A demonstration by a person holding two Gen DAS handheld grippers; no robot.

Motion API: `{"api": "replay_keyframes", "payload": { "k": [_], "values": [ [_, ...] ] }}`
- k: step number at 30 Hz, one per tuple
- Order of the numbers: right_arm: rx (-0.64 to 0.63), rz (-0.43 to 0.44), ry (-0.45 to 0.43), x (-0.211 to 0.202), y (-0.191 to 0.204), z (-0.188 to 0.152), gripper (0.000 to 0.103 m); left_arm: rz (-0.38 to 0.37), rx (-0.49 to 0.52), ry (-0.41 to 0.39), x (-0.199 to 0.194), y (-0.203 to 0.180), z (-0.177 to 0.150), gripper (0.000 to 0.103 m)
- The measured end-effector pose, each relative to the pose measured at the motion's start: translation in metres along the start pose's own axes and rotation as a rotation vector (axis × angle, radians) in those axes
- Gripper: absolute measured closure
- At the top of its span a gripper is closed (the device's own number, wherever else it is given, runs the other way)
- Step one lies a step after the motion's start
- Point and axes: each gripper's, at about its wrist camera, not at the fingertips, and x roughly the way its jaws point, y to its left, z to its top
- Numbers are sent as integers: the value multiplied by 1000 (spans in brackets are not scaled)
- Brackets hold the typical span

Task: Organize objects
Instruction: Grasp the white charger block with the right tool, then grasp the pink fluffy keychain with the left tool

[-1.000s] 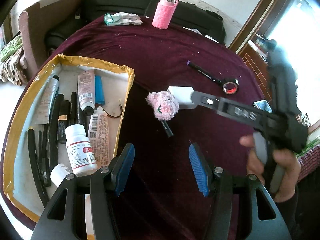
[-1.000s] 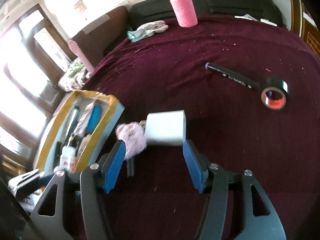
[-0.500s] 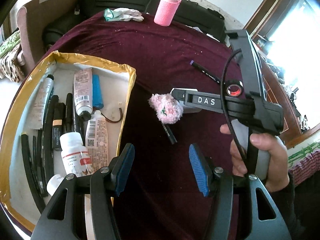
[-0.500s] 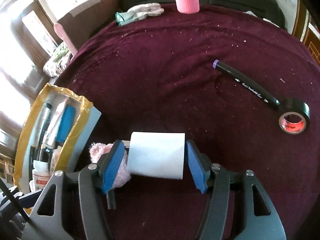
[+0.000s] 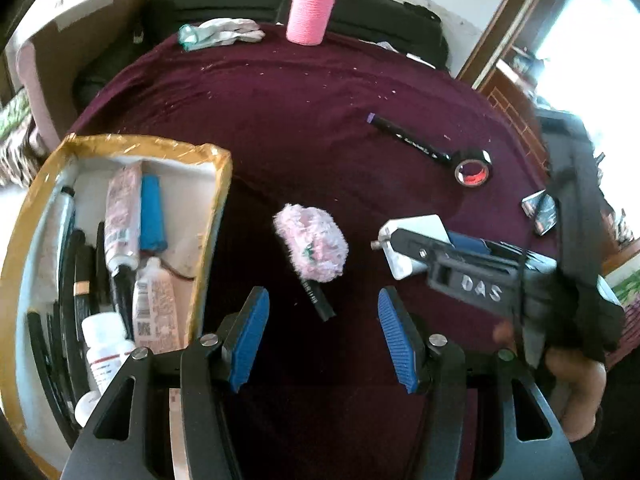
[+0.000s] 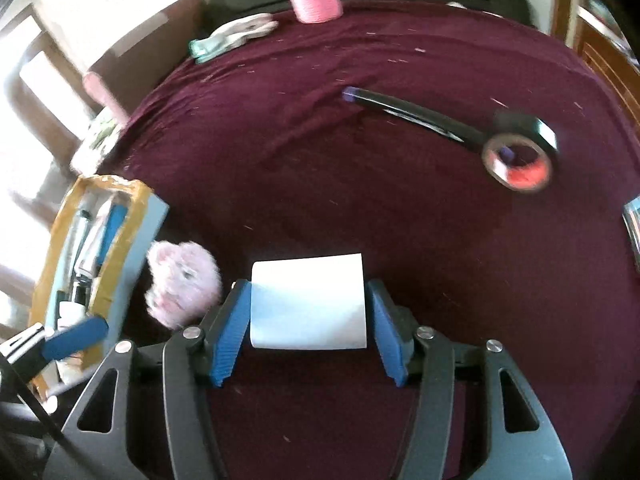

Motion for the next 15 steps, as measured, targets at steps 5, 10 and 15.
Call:
{"api": "replay_keyframes", "payload": {
  "k": [5, 10, 15],
  "values": [
    [-10, 1, -25, -7, -5, -8, 47, 52, 50, 30, 15, -17, 7, 52],
    [1, -24, -39, -9, -13, -10, 47, 128, 105, 44, 26, -29, 20, 52],
    [27, 25, -43, -9, -22, -8, 47, 139, 116, 14, 26, -20, 33, 52]
  ]
}}
